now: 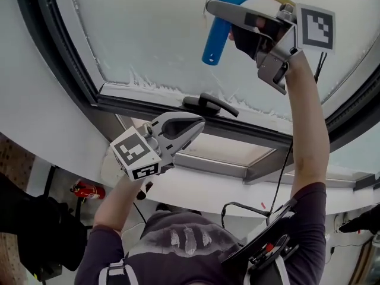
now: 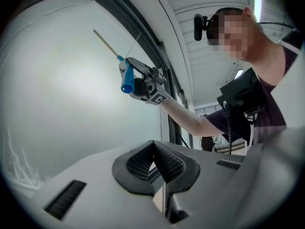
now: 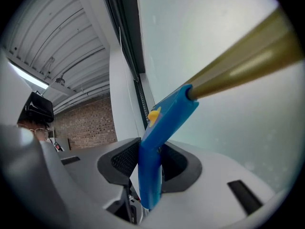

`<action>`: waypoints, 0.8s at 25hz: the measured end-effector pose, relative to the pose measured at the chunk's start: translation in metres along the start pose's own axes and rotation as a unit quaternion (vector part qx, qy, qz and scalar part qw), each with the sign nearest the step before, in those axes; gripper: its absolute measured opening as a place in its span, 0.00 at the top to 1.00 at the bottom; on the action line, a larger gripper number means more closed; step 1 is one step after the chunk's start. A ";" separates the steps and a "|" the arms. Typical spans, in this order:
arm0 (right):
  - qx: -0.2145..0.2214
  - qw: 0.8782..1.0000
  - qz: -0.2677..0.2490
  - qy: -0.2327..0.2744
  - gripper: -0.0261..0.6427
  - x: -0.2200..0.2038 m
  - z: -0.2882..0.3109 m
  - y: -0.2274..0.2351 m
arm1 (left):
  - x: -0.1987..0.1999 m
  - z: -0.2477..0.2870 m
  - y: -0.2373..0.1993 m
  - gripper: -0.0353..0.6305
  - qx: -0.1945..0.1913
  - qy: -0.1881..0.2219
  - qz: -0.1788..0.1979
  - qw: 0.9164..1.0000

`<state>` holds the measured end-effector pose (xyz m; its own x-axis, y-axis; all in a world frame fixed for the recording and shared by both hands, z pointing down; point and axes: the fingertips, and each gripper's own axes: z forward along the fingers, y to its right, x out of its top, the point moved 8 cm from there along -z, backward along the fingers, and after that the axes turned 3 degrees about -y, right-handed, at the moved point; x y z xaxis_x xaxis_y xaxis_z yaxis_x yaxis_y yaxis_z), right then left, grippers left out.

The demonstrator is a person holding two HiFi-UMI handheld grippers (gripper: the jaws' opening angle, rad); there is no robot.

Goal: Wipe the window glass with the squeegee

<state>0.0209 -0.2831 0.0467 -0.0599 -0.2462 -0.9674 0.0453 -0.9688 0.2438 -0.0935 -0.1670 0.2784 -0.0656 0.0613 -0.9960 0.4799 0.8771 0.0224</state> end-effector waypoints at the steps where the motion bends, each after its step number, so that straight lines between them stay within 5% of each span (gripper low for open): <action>1: -0.001 1.000 -0.007 -0.006 0.78 0.003 0.003 -0.002 | 0.007 -0.002 -0.003 0.94 -0.002 0.004 0.011 1.000; 7: -0.035 0.999 -0.023 -0.019 0.78 0.018 0.021 -0.017 | 0.031 -0.025 -0.019 0.94 -0.031 0.026 0.050 0.998; 20: -0.089 0.996 -0.022 -0.011 0.78 0.048 0.049 -0.007 | 0.039 -0.061 -0.048 0.94 -0.070 0.051 0.047 0.995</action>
<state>-0.0308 -0.2894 0.0018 -0.0882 -0.2052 -0.9747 0.2183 -0.9587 0.1821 -0.1722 -0.1778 0.2442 -0.1173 0.1874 -0.9753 0.3617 0.9226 0.1337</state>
